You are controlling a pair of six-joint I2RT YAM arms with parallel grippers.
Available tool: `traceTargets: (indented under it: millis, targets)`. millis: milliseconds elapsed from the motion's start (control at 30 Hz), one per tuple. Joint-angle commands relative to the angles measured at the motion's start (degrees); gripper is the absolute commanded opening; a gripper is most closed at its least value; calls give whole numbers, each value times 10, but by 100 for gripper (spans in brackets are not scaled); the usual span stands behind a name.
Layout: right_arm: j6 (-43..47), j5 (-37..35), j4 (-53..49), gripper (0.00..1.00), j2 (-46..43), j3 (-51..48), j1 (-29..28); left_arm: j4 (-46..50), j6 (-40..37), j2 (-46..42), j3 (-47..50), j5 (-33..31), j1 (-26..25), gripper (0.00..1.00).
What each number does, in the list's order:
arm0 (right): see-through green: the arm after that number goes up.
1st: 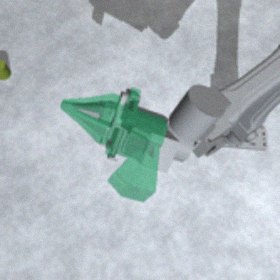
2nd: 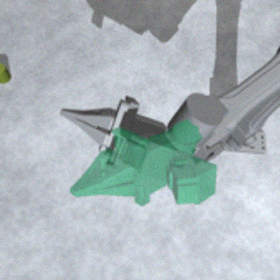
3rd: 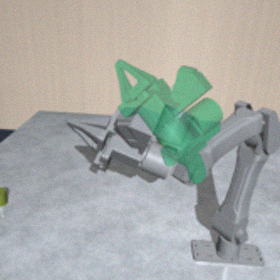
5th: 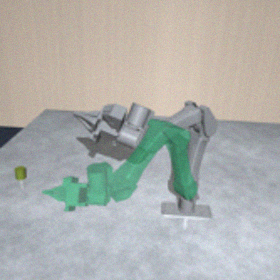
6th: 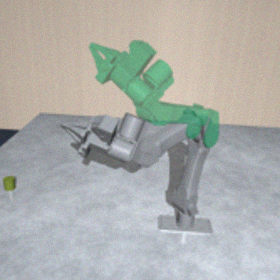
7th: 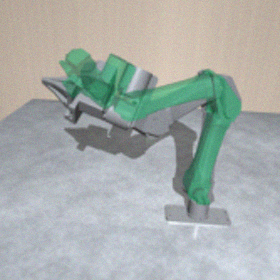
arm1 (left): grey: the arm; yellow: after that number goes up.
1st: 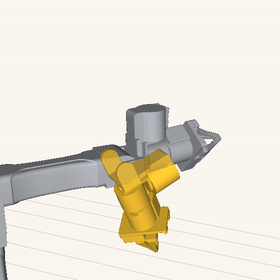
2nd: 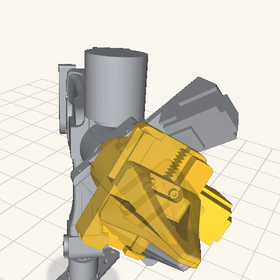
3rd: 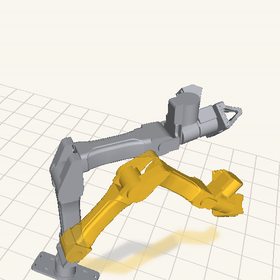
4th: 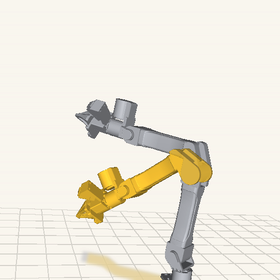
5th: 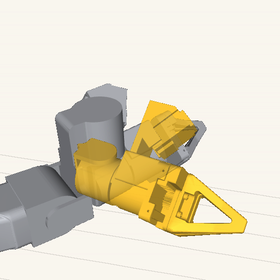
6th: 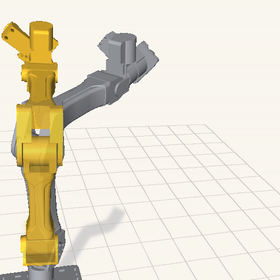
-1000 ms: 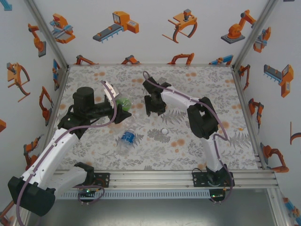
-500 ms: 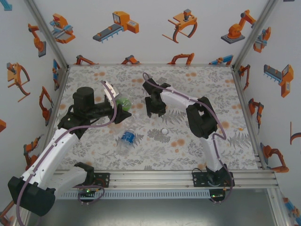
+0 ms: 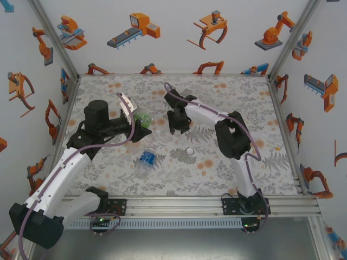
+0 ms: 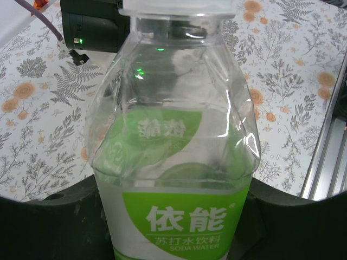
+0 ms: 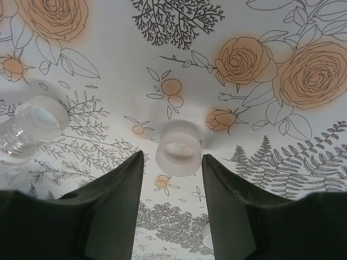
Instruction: Screw on the bottle caps
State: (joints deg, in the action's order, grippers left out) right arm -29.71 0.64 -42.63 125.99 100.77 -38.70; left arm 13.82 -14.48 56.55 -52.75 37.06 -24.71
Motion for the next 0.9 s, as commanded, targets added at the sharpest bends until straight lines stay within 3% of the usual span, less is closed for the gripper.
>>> traceTargets:
  millis: [0,867]
  targets:
    - [0,5,-7,46,-19,14,1,0,-11,-1,-9,6,0,0]
    - [3,3,-20,46,-19,29,-4,0,-10,0,-10,7,-1,0]
